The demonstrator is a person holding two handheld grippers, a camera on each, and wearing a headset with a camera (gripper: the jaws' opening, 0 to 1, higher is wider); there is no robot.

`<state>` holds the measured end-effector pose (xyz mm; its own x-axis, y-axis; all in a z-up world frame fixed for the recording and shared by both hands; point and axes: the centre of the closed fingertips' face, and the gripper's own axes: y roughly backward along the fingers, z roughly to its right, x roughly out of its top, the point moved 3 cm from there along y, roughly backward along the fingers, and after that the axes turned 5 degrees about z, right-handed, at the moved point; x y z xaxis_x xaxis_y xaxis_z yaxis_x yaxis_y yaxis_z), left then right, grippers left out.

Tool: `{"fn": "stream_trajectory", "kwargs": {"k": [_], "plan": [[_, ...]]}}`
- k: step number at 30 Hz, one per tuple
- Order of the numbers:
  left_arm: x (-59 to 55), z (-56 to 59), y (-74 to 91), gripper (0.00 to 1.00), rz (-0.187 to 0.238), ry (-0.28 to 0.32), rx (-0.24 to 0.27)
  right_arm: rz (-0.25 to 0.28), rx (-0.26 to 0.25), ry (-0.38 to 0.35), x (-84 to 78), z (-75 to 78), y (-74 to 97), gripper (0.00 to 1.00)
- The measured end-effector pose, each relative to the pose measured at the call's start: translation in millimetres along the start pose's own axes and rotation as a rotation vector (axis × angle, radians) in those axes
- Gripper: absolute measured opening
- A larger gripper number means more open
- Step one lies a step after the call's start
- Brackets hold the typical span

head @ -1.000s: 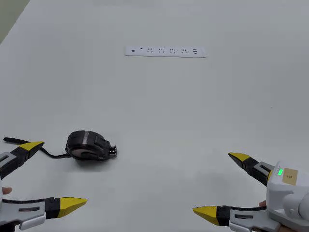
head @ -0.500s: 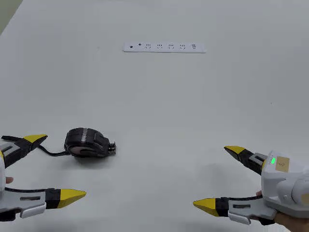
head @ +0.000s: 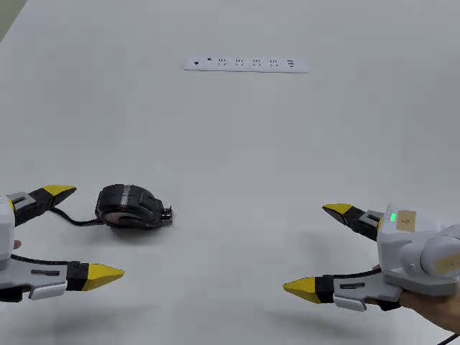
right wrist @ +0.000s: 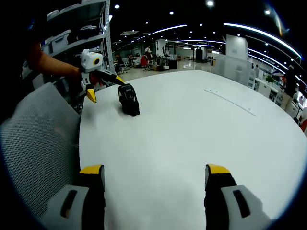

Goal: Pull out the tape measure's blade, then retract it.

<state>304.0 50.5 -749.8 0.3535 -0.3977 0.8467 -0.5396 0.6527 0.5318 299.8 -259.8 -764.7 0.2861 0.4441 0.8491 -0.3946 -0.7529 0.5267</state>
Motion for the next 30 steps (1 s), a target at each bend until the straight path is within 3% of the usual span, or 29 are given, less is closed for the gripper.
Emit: {"fn": "stream_trajectory", "kwargs": {"k": [9, 12, 14, 30], "plan": [[-0.4, -9.7, -5.7, 0.85, -0.06, -0.042, -0.053, -0.006, 0.054, 0.044, 3.3, 0.3, -11.9, 0.8], [-2.0, -8.2, -7.5, 0.79, -0.094, -0.052, -0.099, -0.007, 0.076, 0.071, 4.2, 0.8, -16.6, 0.78], [-2.4, -10.4, -8.8, 0.76, -0.105, -0.072, -0.1, 0.0, 0.098, 0.112, 6.2, 0.0, -18.5, 0.74], [-6.3, -22.2, -20.2, 0.57, -0.208, -0.146, -0.188, 0.005, 0.183, 0.192, 19.2, -3.0, -49.8, 0.63]]}}
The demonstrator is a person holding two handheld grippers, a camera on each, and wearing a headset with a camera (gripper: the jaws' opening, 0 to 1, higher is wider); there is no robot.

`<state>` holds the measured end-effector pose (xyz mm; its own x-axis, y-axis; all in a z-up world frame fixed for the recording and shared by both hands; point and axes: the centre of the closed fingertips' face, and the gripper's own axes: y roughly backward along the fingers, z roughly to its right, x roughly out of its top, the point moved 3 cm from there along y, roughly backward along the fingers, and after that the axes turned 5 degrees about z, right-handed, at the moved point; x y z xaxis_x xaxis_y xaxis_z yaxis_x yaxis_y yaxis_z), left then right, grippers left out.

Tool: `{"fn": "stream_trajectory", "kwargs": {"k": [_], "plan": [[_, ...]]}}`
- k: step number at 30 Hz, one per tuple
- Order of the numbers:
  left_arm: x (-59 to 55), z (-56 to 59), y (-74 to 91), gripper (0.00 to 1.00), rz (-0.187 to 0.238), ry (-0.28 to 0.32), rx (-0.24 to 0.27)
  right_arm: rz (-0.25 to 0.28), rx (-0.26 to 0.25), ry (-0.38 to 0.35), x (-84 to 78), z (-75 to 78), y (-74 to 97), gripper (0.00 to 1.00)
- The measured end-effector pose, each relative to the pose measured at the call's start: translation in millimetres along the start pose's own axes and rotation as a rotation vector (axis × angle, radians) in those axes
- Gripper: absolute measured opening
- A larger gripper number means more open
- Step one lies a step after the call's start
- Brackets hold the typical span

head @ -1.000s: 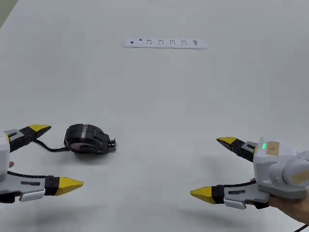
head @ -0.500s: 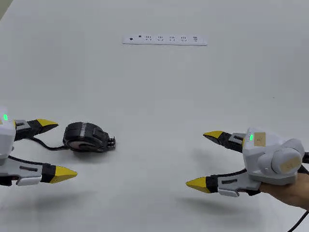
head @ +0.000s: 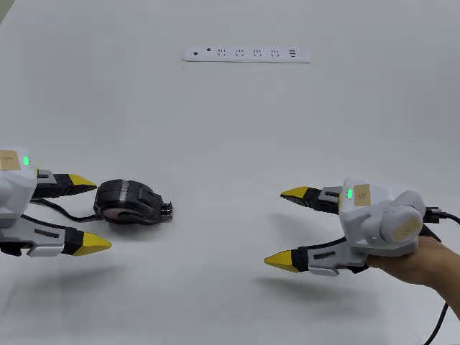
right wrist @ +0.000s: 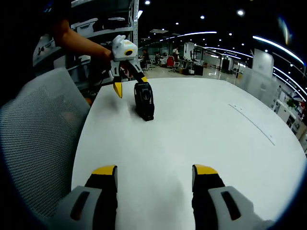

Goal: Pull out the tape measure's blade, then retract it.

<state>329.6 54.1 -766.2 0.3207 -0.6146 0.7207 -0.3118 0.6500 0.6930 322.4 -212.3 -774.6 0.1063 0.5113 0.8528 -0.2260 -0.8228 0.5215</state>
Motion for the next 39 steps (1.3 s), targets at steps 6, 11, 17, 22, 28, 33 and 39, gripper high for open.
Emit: {"fn": "stream_trajectory", "kwargs": {"k": [6, 11, 17, 22, 28, 33, 39], "plan": [[0.7, -3.1, -2.2, 0.49, -0.036, -0.022, -0.024, 0.018, 0.018, 0.028, 7.2, 1.7, -10.1, 0.57], [1.1, -7.2, -5.6, 0.42, -0.058, -0.054, -0.042, 0.023, 0.038, 0.051, 10.2, 1.8, -19.6, 0.53], [5.3, -11.0, -9.4, 0.35, -0.063, -0.079, -0.064, 0.033, 0.059, 0.066, 14.0, 2.1, -30.7, 0.48], [11.0, -11.5, -10.9, 0.32, -0.041, -0.058, -0.104, 0.041, 0.08, 0.07, 18.1, 1.7, -42.9, 0.45], [12.1, -11.9, -14.5, 0.3, -0.044, -0.061, -0.131, 0.061, 0.093, 0.064, 24.9, 3.1, -55.2, 0.43], [12.1, -11.9, -16.1, 0.29, -0.043, -0.068, -0.139, 0.081, 0.105, 0.063, 31.9, 2.5, -66.3, 0.4], [12.7, -13.0, -16.7, 0.28, -0.025, -0.064, -0.128, 0.083, 0.134, 0.071, 34.5, -2.0, -79.4, 0.36]]}}
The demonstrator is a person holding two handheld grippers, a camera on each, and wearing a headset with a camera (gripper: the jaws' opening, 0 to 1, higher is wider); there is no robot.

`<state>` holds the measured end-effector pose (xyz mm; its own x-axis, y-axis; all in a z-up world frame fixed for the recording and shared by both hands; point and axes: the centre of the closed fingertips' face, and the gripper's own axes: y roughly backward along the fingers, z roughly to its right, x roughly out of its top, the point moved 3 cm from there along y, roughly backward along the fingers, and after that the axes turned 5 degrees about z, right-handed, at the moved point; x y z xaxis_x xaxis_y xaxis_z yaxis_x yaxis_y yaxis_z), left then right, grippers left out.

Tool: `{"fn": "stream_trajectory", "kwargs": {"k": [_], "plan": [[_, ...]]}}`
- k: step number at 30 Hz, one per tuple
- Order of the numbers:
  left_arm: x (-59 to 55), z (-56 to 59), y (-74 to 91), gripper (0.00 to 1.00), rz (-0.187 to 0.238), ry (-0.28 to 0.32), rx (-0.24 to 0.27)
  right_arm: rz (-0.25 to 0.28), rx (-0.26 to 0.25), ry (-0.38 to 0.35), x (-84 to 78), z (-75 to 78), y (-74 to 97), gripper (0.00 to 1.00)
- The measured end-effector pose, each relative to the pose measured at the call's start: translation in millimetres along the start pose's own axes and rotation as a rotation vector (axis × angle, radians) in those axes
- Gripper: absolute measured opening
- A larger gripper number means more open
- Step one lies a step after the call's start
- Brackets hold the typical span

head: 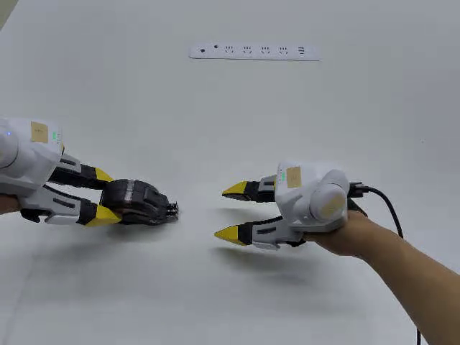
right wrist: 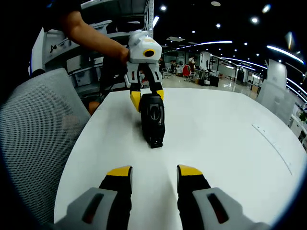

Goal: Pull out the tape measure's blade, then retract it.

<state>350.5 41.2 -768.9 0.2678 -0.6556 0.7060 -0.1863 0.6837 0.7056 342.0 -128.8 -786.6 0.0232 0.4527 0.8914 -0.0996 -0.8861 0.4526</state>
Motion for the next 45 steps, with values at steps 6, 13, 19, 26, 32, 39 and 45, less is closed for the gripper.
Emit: {"fn": "stream_trajectory", "kwargs": {"k": [6, 13, 19, 26, 32, 39, 45], "plan": [[1.3, 0.3, -0.3, 0.27, -0.024, -0.028, -0.003, -0.003, 0.024, 0.0, 0.0, -2.2, -13.2, 0.34], [1.3, -0.5, -0.4, 0.26, -0.023, -0.043, -0.005, 0.008, 0.03, -0.01, 4.9, 0.4, -26.5, 0.31], [0.4, 0.2, 0.3, 0.26, -0.024, -0.053, -0.008, 0.004, 0.05, 0.008, 8.3, 0.2, -39.2, 0.29], [-0.1, 0.6, 0.6, 0.26, -0.027, -0.057, -0.01, 0.004, 0.06, 0.01, 11.4, 3.7, -50.2, 0.26], [-1.0, 0.1, 1.1, 0.26, -0.028, -0.058, -0.016, -0.01, 0.067, 0.005, 11.0, 7.7, -62.0, 0.23], [-1.5, -0.2, 1.5, 0.26, -0.027, -0.057, -0.017, -0.02, 0.096, 0.021, 11.8, 4.0, -73.8, 0.22], [-1.5, 0.9, 1.5, 0.26, -0.022, -0.056, -0.016, -0.034, 0.108, 0.04, 10.1, 3.0, -79.0, 0.19]]}}
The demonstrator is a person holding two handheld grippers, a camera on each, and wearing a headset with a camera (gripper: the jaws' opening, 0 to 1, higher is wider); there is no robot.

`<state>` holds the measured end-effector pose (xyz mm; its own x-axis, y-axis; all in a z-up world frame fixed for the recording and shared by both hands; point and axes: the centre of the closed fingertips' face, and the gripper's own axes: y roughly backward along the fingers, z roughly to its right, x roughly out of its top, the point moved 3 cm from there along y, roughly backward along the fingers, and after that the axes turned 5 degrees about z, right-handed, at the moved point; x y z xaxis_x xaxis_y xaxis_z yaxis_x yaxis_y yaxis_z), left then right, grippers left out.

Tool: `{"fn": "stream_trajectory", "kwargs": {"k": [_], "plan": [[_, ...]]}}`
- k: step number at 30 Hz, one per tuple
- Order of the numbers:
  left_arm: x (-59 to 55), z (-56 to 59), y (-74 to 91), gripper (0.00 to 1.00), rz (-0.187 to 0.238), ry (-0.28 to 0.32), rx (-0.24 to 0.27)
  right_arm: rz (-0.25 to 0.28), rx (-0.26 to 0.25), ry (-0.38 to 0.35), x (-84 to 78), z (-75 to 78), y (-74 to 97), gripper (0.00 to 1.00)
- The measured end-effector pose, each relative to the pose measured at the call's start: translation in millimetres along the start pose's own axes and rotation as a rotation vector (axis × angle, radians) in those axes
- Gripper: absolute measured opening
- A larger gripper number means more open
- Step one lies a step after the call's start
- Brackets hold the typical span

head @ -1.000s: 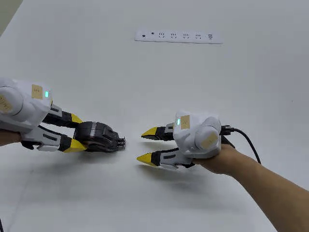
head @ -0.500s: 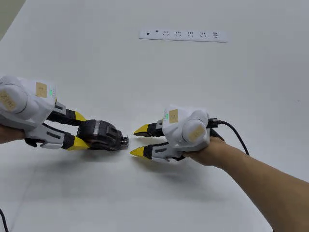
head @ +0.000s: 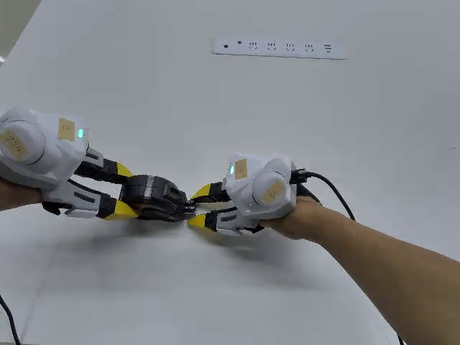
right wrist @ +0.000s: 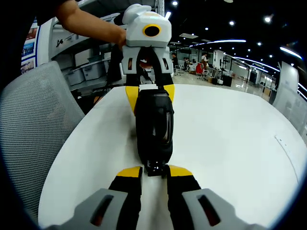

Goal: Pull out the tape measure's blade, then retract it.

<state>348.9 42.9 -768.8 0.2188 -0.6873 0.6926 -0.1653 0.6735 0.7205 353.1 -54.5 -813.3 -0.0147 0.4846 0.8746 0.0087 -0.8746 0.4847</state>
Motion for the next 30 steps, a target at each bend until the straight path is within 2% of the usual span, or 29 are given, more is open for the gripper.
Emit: {"fn": "stream_trajectory", "kwargs": {"k": [3, 15, 30], "plan": [[0.0, -0.1, -0.2, 0.26, 0.0, -0.006, -0.003, 0.004, -0.002, 0.0, 0.0, 3.2, -1.3, 0.15], [-0.8, -0.2, 0.0, 0.26, 0.005, -0.004, 0.005, 0.009, -0.004, -0.017, 1.2, 2.5, -1.9, 0.12], [-1.0, -0.6, -0.4, 0.27, 0.004, -0.001, 0.001, -0.028, 0.006, 0.011, 1.8, 2.6, -0.2, 0.1]]}}
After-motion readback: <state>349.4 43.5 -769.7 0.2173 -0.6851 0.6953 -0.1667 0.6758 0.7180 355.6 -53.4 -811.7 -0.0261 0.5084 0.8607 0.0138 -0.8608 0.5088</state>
